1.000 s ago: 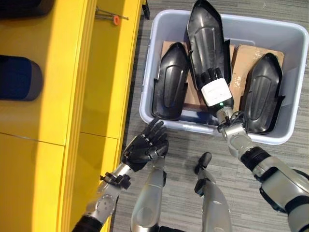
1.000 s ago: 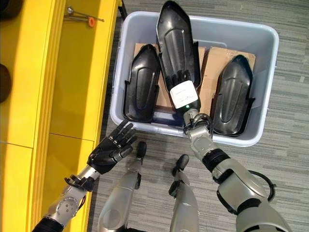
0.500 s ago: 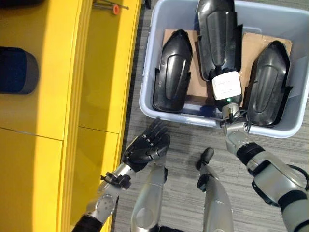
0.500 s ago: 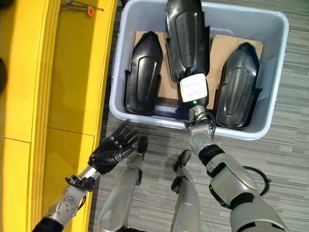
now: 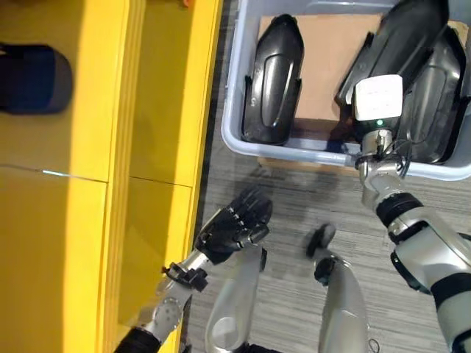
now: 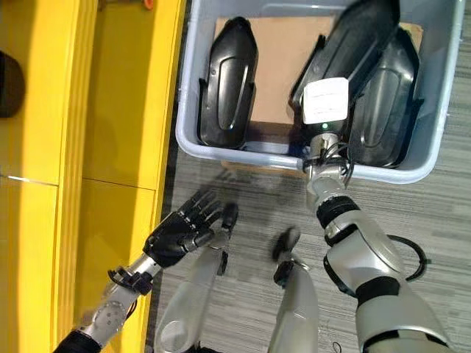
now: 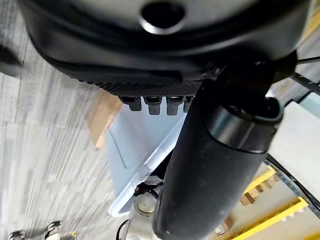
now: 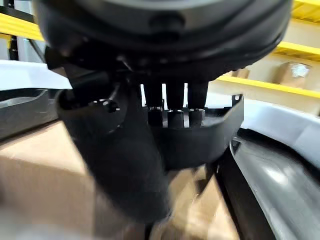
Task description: Move parts from the plastic box to the shelf.
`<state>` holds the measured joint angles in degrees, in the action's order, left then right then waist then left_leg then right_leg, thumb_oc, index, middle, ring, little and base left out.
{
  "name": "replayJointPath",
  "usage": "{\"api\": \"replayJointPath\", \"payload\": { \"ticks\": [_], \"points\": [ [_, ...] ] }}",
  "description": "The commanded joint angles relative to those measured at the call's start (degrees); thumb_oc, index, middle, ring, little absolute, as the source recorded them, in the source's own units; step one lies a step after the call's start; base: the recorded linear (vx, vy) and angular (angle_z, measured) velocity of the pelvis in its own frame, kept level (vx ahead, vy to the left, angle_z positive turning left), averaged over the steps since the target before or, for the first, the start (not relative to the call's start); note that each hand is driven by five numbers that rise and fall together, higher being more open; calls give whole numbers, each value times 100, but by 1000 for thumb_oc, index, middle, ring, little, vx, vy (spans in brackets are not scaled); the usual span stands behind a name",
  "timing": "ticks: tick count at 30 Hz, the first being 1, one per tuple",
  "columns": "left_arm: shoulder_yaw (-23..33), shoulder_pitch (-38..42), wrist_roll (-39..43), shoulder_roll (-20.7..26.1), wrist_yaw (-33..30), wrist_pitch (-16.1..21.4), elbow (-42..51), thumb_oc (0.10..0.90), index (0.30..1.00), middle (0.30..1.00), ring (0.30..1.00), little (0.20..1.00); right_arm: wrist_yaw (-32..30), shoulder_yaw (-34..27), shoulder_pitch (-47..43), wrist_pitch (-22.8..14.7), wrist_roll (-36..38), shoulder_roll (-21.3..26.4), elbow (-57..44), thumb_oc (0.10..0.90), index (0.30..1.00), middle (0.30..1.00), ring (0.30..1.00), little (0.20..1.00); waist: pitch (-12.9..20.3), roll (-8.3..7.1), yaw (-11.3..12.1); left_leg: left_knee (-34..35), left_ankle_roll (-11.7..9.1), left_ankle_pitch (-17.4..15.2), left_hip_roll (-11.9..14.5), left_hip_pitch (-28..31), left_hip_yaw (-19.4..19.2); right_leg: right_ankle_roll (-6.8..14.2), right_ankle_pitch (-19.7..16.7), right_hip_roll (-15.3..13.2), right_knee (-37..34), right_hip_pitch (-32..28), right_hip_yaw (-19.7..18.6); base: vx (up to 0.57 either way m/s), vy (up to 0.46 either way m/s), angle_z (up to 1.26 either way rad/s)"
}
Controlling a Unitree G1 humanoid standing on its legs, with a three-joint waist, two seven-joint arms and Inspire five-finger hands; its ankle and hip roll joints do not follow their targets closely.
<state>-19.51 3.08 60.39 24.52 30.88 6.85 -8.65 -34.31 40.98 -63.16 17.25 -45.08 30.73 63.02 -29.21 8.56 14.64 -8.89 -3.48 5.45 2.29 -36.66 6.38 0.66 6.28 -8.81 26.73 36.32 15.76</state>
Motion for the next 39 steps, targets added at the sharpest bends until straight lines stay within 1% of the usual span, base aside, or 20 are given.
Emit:
{"api": "replayJointPath", "payload": {
  "ticks": [1,4,5,8,11,13,14,16,21,23,25,26,27,28,30,32,34,35,37,39],
  "points": [
    [37,96,198,175,496,352,506,900,1000,1000,1000,1000,-66,270,365,-327,-195,259,65,400,300,300,300,300,-59,-66,91,147,298,201,-120,302,-275,291,-422,-11,-644,-537,49,-40,-21,-2],
    [61,111,236,214,555,355,489,900,1000,1000,1000,1000,-90,301,331,-433,-349,285,-7,400,300,300,300,300,-59,-98,73,162,290,179,-98,429,-278,286,-423,4,-708,-668,27,-26,-24,-12],
    [96,109,281,245,598,334,479,900,1000,1000,1000,1000,-140,339,331,-548,-452,327,-66,400,300,300,300,300,-59,-128,60,176,278,169,-78,544,-272,281,-430,24,-776,-798,15,-30,-51,-16],
    [275,65,270,310,700,229,452,900,1000,1000,1000,1000,-193,541,260,-805,-680,449,-471,400,300,300,300,300,-59,-308,54,258,239,105,20,1089,-282,287,-453,100,-1045,-1386,-43,-9,-93,-11],
    [372,17,248,332,764,181,436,900,1000,1000,1000,1000,-124,656,168,-826,-707,548,-771,400,300,300,300,300,-59,-399,72,297,214,76,79,1388,-279,282,-449,145,-1177,-1737,-75,20,-73,-5],
    [461,-25,209,349,793,113,442,900,1000,1000,1000,1000,-92,678,124,-812,-885,611,-1001,400,300,300,300,300,-58,-468,91,344,198,57,111,1632,-274,284,-439,178,-1266,-2007,-111,44,-82,-16],
    [546,-118,176,368,878,48,415,900,1000,1000,1000,1000,-122,687,144,-762,-1026,711,-1253,400,300,300,300,300,47,-542,110,422,176,40,150,1830,-264,291,-442,214,-1395,-2235,-136,64,-89,-7],
    [584,-175,148,361,930,31,399,900,1000,1000,1000,1000,-131,686,175,-709,-1045,757,-1382,400,300,300,300,300,132,-582,113,463,165,48,169,1885,-251,300,-464,225,-1475,-2317,-138,54,-46,-3],
    [717,-531,61,348,1096,-42,327,900,1000,1000,1000,1000,-266,436,368,-686,-1387,959,-2100,400,300,300,300,300,596,-821,141,780,104,74,254,2355,-255,383,-569,236,-1988,-2931,-192,93,-33,-8],
    [761,-678,20,301,1196,-95,285,900,1000,1000,1000,1000,-221,295,484,-725,-1436,1053,-2493,400,300,300,300,300,818,-909,132,919,79,98,297,2561,-281,422,-614,220,-2183,-3176,-208,117,8,-8],
    [826,-845,92,242,1486,-335,242,900,1000,1000,1000,1000,-105,78,680,-813,-1476,1150,-2982,400,300,300,300,300,1066,-972,94,1025,60,132,340,2754,-293,468,-672,180,-2331,-3387,-242,123,21,-10],
    [832,-902,-77,211,1572,-369,217,900,1000,1000,1000,1000,27,-68,780,-848,-1515,1165,-3286,400,300,300,300,300,1205,-999,63,1081,55,145,355,2848,-302,494,-706,151,-2417,-3493,-262,156,51,-9],
    [768,-954,-247,182,1702,-333,87,900,1000,1000,1000,1000,121,-274,946,-1083,-1522,1173,-3664,400,300,300,300,300,1440,-1028,-2,1199,32,177,389,3032,-339,547,-777,106,-2566,-3658,-264,133,68,-4],
    [752,-969,-252,162,1762,-312,29,900,1000,1000,1000,1000,120,-313,993,-1177,-1511,1167,-3755,400,300,300,300,300,1505,-1025,-27,1230,24,189,402,3081,-356,558,-796,95,-2600,-3695,-268,118,96,-2],
    [727,-998,-198,106,1773,-272,-83,900,1000,1000,1000,1000,342,-433,1162,-1310,-1564,1144,-4160,400,300,300,300,300,1689,-1011,-96,1296,18,187,418,3208,-397,595,-847,51,-2710,-3798,-288,82,116,-1],
    [704,-1044,-154,-39,1821,-196,-226,900,1000,1000,1000,1000,522,-598,1489,-1436,-1426,1056,-4683,400,300,300,300,300,1941,-954,-216,1351,14,140,424,3397,-455,662,-944,-40,-2892,-3946,-313,82,187,-7],
    [690,-1065,-166,-119,1876,-103,-365,900,1000,1000,1000,1000,617,-726,1699,-1554,-1361,988,-4980,400,300,300,300,300,2060,-890,-309,1379,13,94,429,3530,-493,703,-1009,-107,-2990,-4025,-357,35,153,-7],
    [687,-1062,-198,-122,1916,-70,-410,900,1000,1000,1000,1000,596,-751,1753,-1579,-1361,971,-5010,400,300,300,300,300,2083,-878,-326,1389,19,74,424,3570,-505,715,-1024,-125,-3022,-4060,-363,-3,158,-12],
    [603,-914,-312,-116,1938,110,-577,900,1000,1000,1000,1000,566,-843,1988,-1610,-1218,839,-5228,400,300,300,300,300,2208,-832,-449,1389,50,-58,374,3740,-527,799,-1058,-248,-3090,-4211,-380,-5,170,-12],
    [555,-820,-237,-75,1817,132,-594,900,1000,1000,1000,1000,461,-1039,2330,-1696,-998,811,-5409,400,300,300,300,300,2306,-814,-548,1389,116,-147,288,3826,-457,825,-994,-278,-2992,-4276,-495,5,89,1]
  ]
}}
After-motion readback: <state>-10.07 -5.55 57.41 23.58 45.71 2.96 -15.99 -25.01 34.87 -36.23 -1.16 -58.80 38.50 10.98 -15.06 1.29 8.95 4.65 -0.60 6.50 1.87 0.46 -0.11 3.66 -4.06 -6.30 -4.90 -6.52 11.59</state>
